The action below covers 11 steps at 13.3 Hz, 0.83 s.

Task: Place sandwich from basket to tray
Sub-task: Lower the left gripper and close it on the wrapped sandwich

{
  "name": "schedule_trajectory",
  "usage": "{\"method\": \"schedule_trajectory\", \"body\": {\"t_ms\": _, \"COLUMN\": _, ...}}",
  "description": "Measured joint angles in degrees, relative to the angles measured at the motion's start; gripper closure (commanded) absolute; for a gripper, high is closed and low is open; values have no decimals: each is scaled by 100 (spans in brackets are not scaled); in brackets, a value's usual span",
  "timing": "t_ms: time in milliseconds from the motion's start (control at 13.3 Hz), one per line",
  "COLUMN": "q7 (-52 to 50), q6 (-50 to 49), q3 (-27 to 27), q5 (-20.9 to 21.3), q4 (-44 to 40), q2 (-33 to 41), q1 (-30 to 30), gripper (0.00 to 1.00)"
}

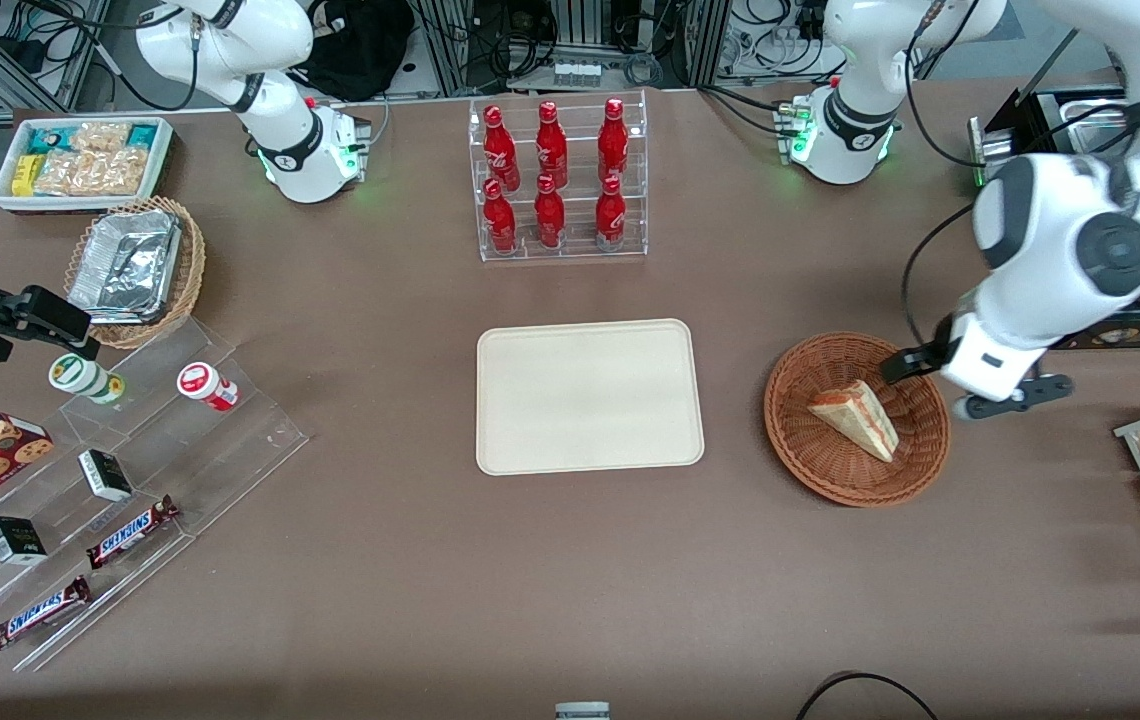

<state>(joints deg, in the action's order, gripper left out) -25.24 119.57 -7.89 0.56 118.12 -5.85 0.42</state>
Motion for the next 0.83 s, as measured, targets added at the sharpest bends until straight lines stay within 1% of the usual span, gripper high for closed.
{"method": "schedule_trajectory", "body": {"t_ms": 376, "q7": -1391, "q6": 947, "q3": 17, "q5": 0, "q4": 666, "q2": -176, "q1": -56, "gripper": 0}}
{"method": "schedule_trajectory", "body": {"t_ms": 527, "q7": -1713, "q6": 1291, "q3": 17, "q5": -2, "q4": 869, "q2": -228, "q1": -56, "gripper": 0}}
{"method": "schedule_trajectory", "body": {"t_ms": 828, "q7": -2138, "q6": 1663, "q3": -1, "q5": -4, "q4": 911, "q2": -414, "q1": -86, "gripper": 0}}
